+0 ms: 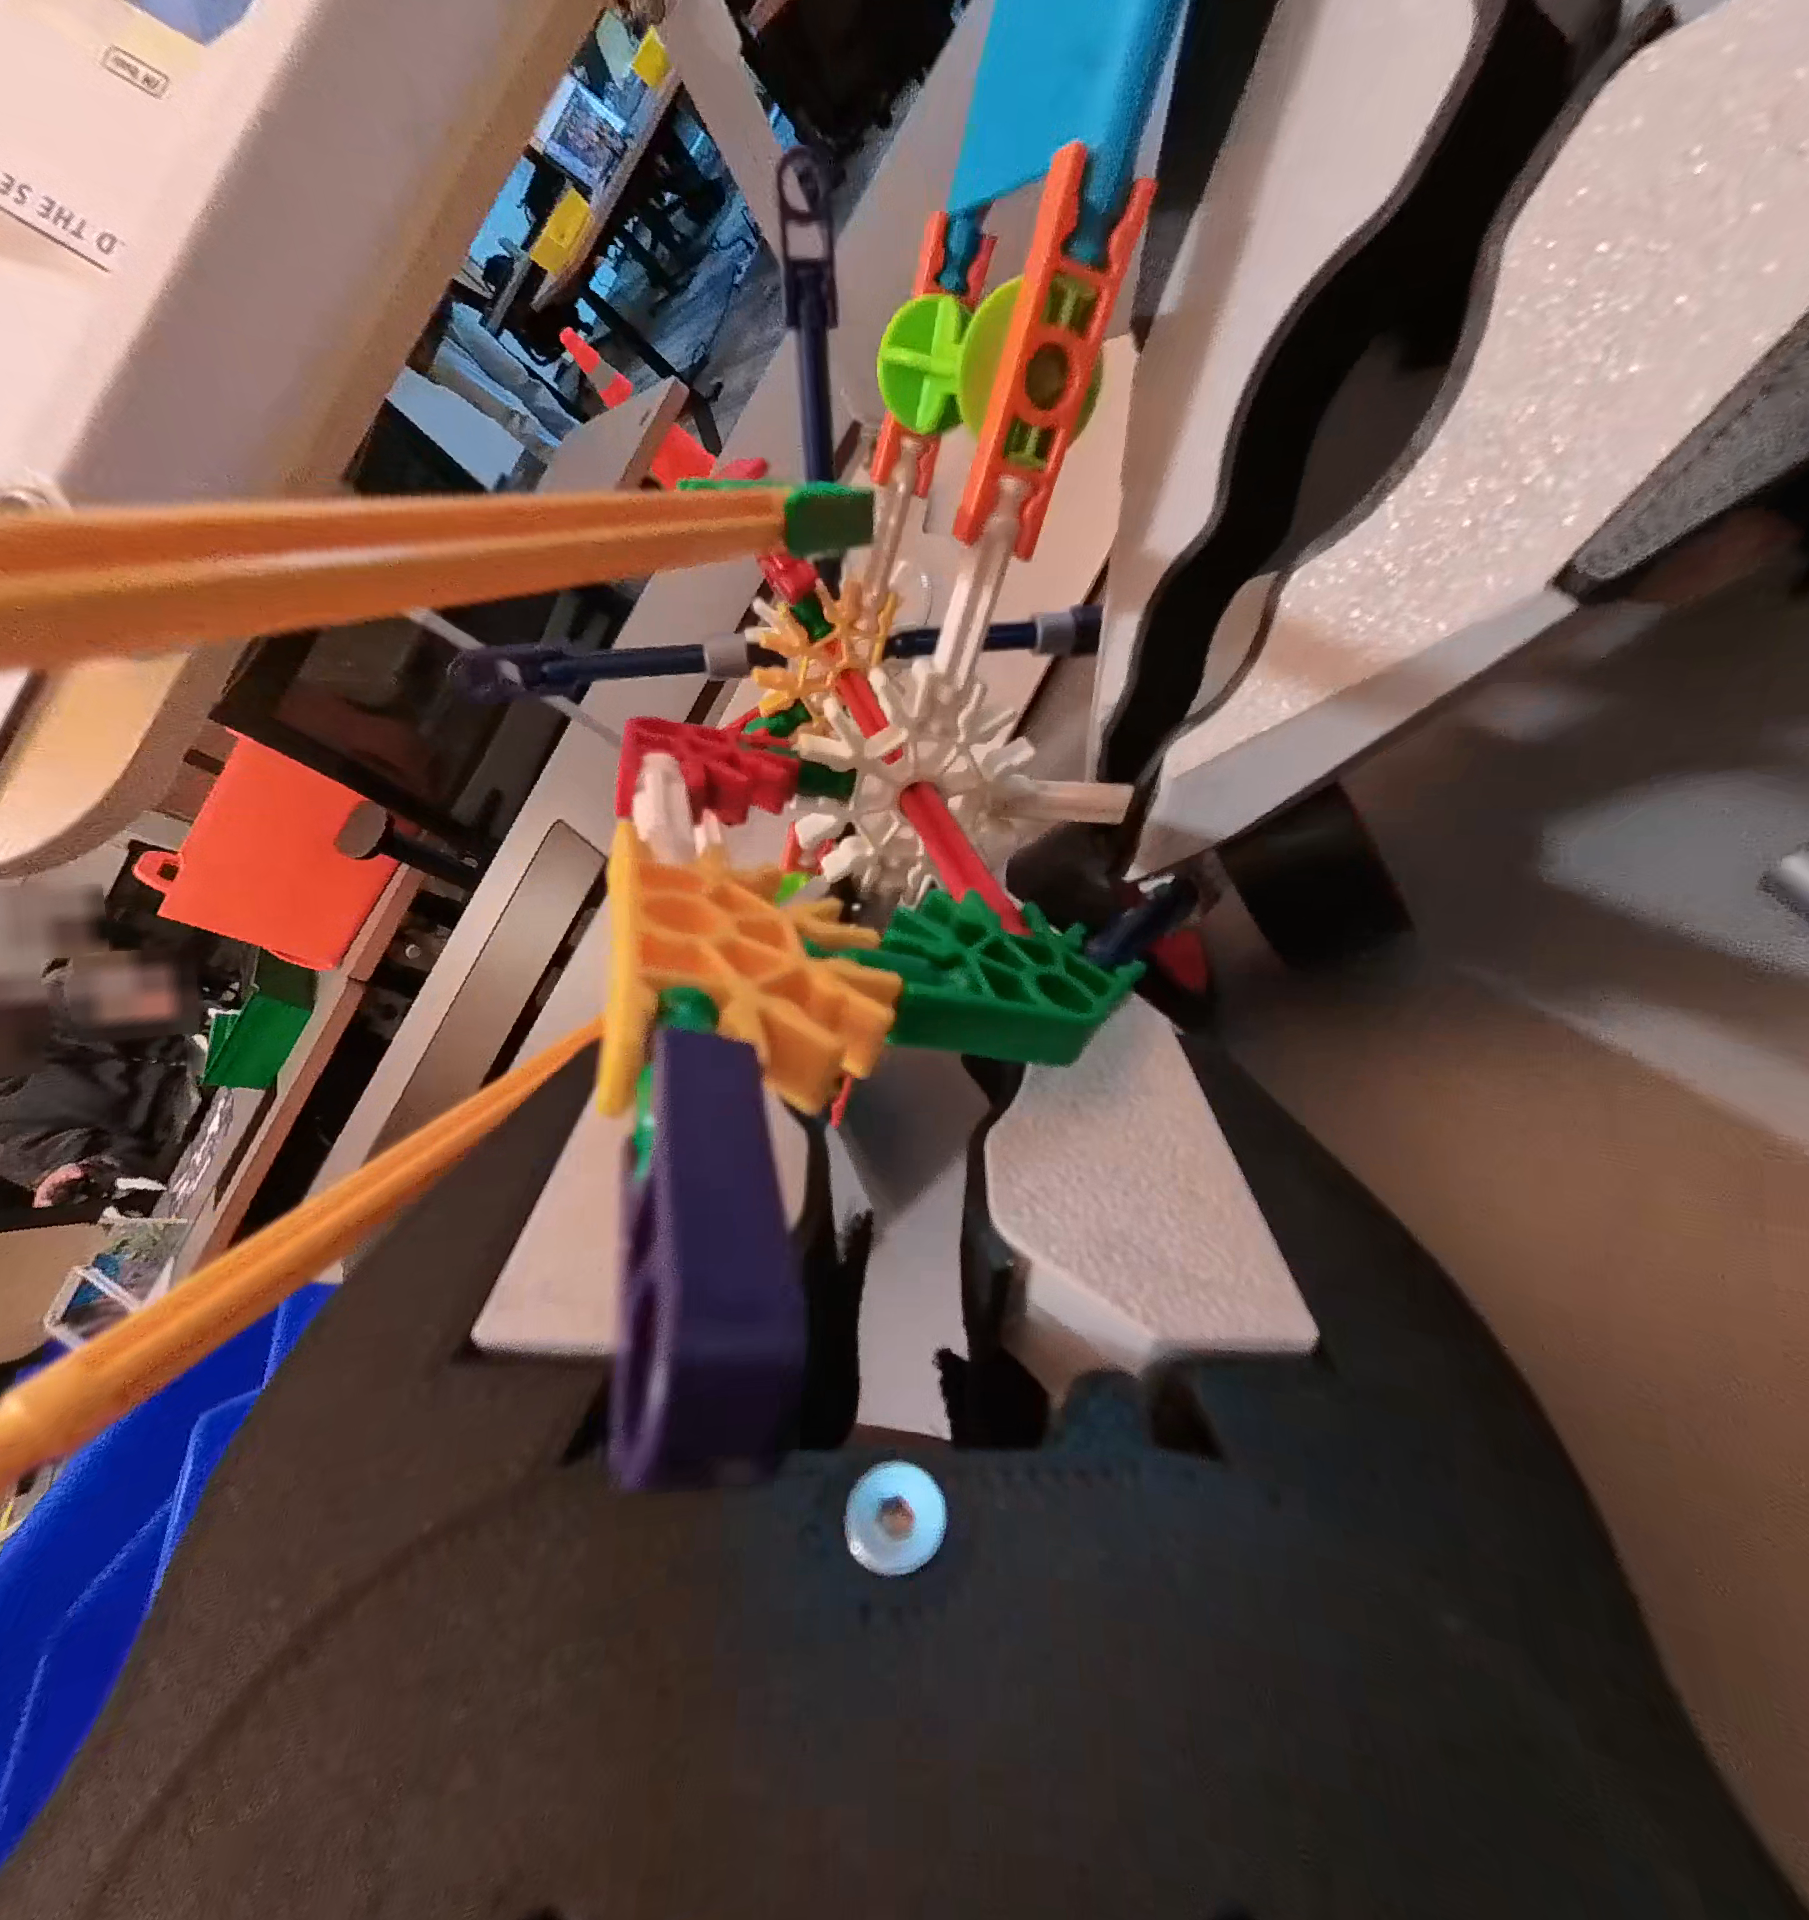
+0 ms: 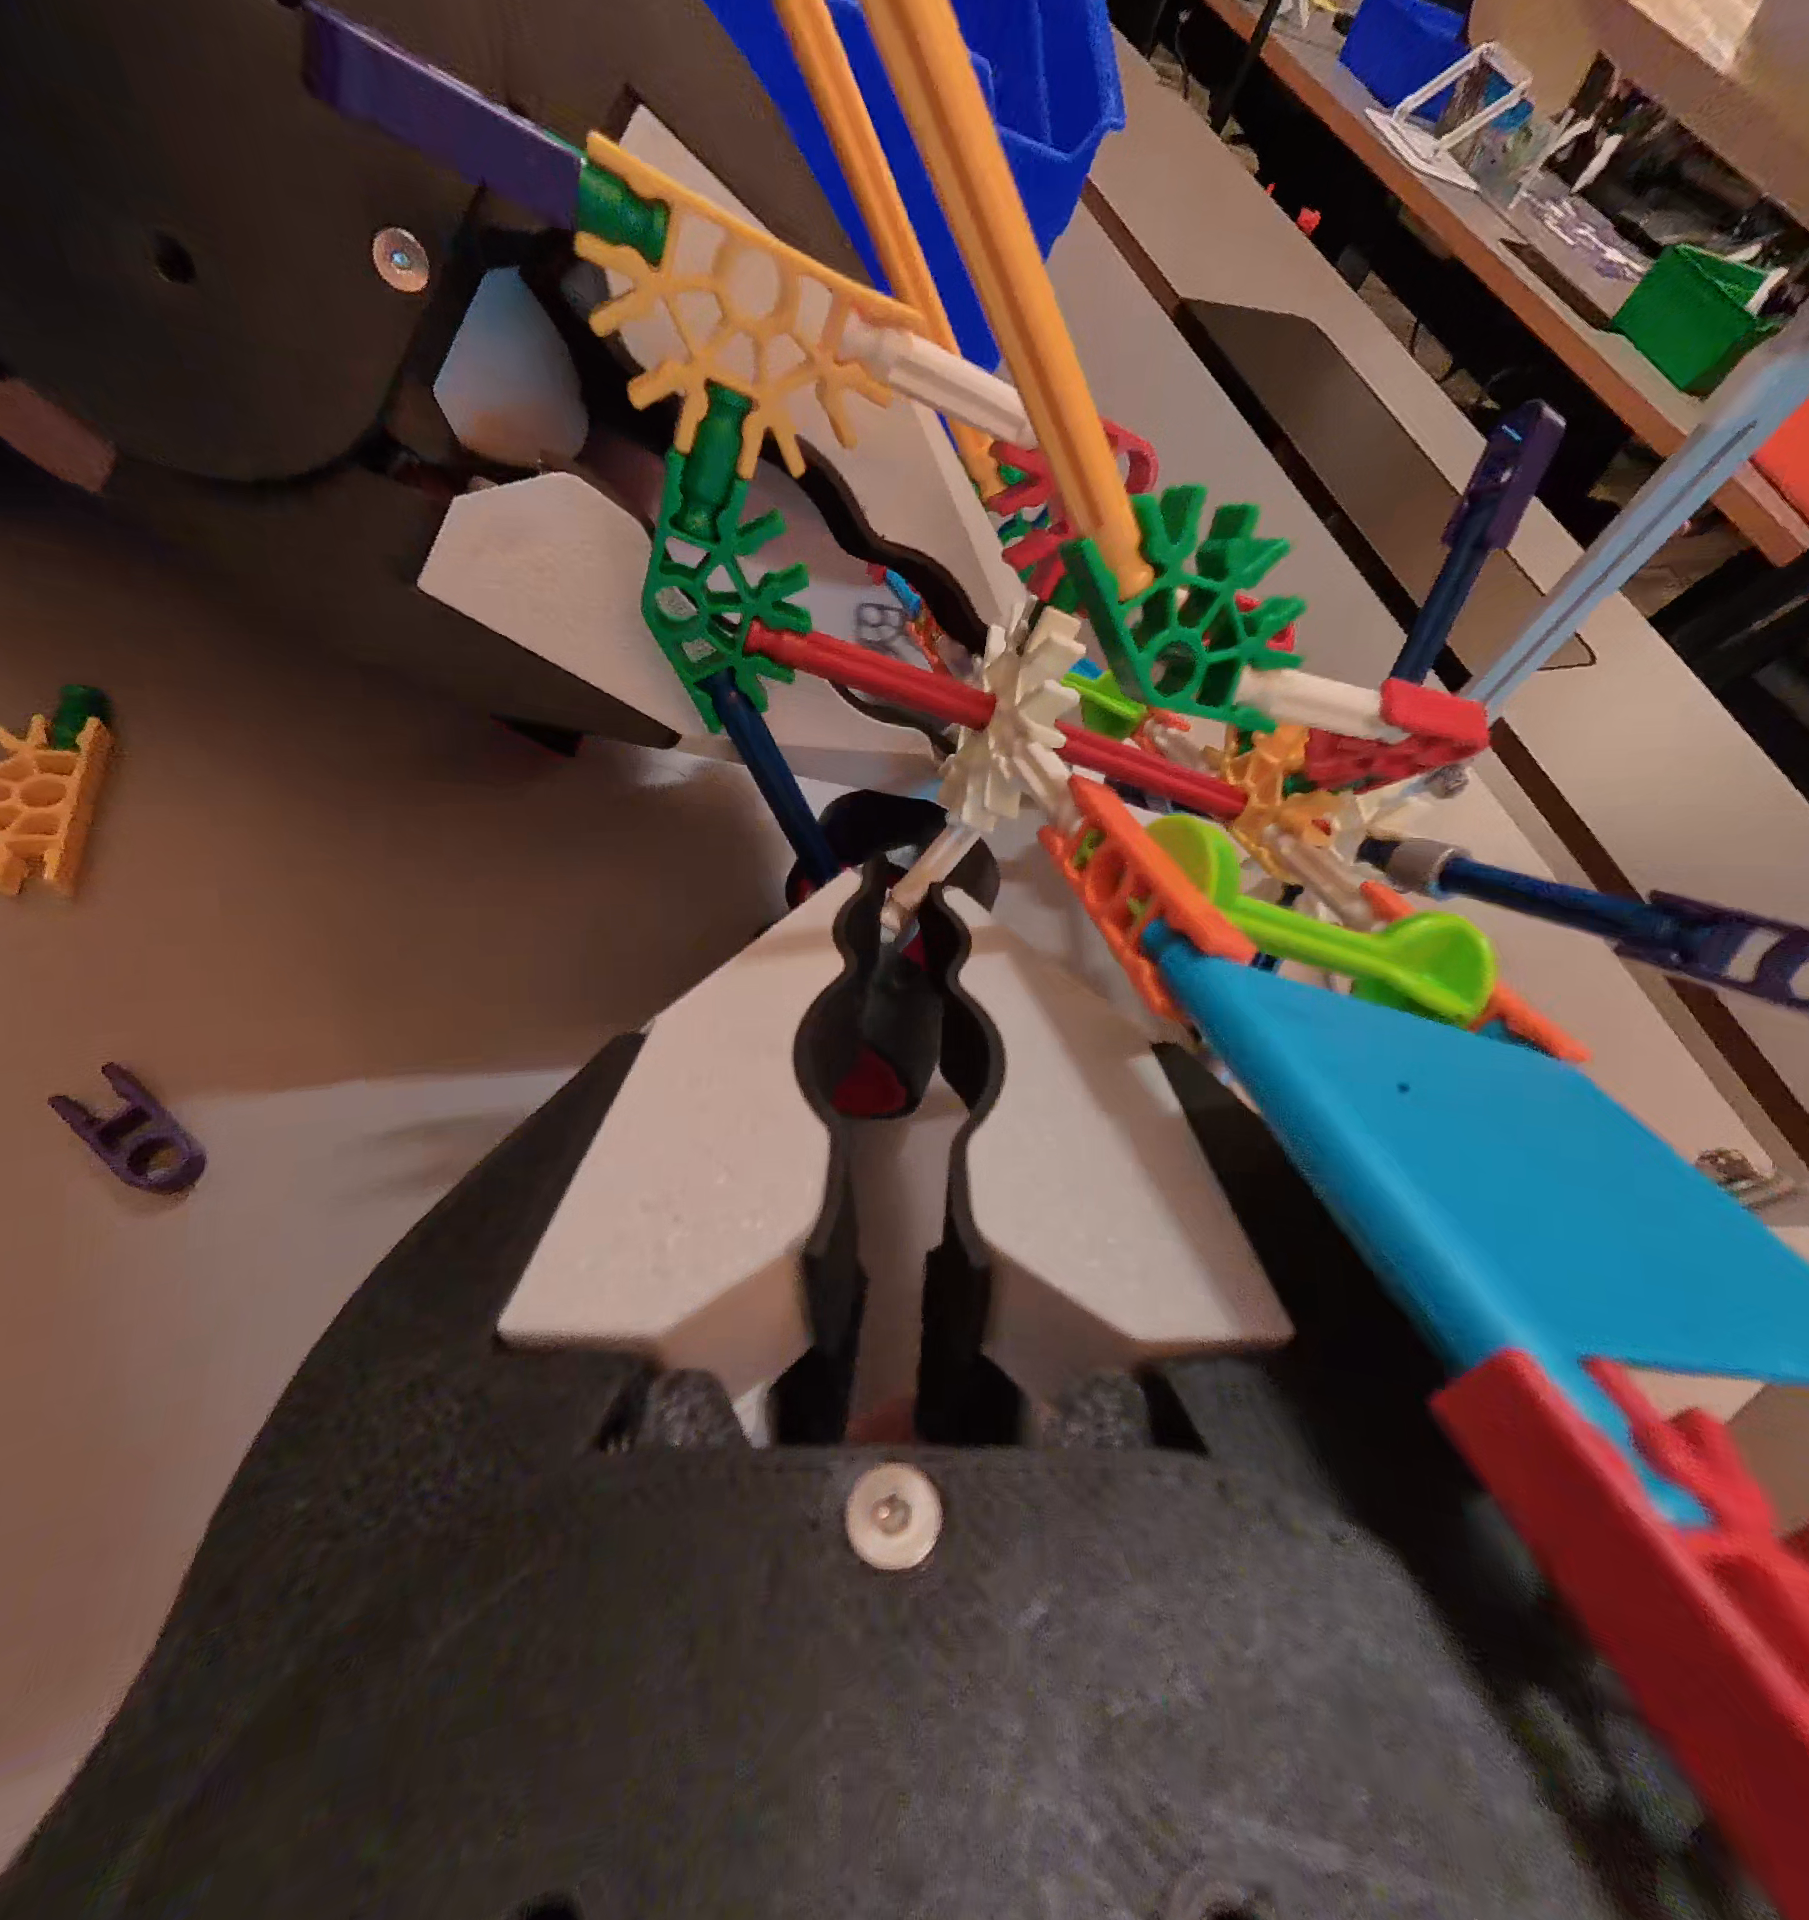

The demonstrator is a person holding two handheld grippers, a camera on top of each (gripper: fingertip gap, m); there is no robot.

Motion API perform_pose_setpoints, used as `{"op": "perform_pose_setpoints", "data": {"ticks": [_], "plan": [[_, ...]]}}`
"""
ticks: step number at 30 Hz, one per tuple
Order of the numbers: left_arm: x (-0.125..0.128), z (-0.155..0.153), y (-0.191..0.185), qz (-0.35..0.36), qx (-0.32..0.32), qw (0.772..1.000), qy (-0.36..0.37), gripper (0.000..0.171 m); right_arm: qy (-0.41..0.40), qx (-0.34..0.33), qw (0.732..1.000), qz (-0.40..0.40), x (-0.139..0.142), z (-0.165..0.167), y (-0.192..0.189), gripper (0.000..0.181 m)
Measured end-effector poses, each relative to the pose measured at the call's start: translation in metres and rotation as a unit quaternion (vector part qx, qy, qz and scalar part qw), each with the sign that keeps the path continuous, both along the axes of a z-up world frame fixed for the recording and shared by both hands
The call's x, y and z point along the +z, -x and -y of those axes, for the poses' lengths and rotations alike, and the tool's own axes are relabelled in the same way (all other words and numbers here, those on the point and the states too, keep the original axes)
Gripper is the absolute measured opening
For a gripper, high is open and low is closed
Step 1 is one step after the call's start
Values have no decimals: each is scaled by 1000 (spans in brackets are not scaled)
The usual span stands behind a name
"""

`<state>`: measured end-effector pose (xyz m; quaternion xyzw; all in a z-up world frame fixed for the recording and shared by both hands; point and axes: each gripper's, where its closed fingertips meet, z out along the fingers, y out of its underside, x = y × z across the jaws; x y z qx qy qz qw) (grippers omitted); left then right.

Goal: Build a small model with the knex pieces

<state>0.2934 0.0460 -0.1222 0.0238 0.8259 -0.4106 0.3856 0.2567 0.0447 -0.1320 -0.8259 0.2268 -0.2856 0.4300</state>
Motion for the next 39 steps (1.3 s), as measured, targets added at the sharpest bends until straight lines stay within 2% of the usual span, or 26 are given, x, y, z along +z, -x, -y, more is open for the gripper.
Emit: {"op": "perform_pose_setpoints", "data": {"ticks": [5, 22, 33, 39], "plan": [[-1, -3, 3, -7, -4, 1000, 0, 16, 26, 18, 999, 28, 0, -3, 3, 5], [-2, -4, 8, -32, -31, 999, -3, 15, 20, 59, 996, 64, 2, -8, 9, 5], [-3, -5, 5, -51, -37, 998, -11, 13, 41, 75, 994, 63, 2, -8, 5, 5], [-2, -2, 3, -48, -35, 998, -17, 15, 11, 64, 998, 20, 1, -6, 3, 5]]}}
